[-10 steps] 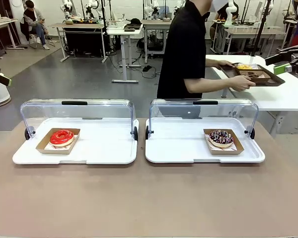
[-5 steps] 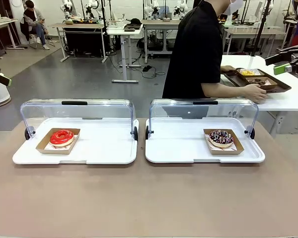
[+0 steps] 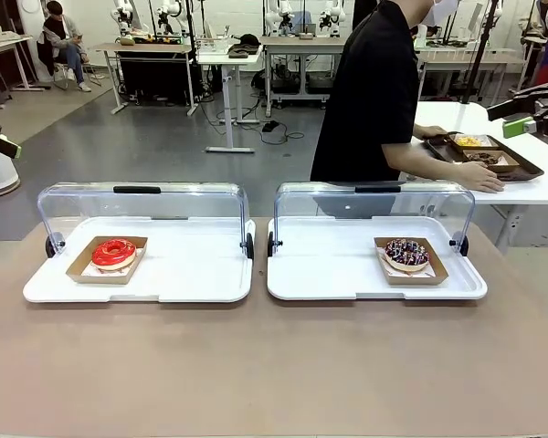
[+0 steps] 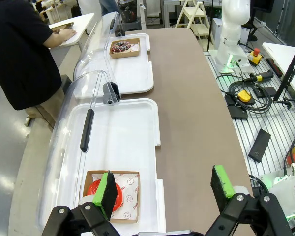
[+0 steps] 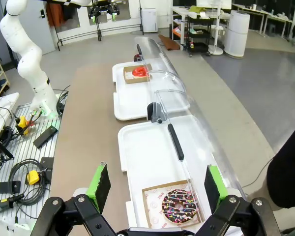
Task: Provide the desired donut to the person.
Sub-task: Place the picked Paper togo box onto the Handle tray extended by the person.
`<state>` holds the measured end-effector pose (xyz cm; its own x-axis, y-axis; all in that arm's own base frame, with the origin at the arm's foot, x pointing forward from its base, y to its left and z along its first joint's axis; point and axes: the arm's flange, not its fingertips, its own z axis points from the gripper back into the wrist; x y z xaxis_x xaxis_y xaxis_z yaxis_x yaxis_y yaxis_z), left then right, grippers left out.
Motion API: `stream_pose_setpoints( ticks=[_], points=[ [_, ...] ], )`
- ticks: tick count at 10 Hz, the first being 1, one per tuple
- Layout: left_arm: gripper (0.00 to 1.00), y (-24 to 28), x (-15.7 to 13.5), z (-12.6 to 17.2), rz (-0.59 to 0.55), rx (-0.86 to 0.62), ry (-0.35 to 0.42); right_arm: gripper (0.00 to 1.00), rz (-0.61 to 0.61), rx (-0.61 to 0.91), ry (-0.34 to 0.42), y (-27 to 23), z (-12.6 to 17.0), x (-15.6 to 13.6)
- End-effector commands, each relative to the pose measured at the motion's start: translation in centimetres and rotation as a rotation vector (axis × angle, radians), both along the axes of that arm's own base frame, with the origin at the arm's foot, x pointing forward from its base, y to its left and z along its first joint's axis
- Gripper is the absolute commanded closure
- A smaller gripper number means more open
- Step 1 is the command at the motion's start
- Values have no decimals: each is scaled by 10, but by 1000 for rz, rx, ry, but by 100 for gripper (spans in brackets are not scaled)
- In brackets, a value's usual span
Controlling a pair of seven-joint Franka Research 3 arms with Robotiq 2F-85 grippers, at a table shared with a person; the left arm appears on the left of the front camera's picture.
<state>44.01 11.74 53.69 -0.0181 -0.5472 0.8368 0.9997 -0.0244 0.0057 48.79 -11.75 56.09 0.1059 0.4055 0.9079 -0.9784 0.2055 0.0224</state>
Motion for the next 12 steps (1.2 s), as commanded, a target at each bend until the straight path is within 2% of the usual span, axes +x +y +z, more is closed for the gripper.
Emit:
stream_pose_setpoints(
  ticks=[1,12],
  points=[
    [0,-1,-2,1,0,-6,-7,0,-3,0,-1,0,0,0],
    [0,-1,-2,1,0,-6,-7,0,-3,0,-1,0,0,0]
  ],
)
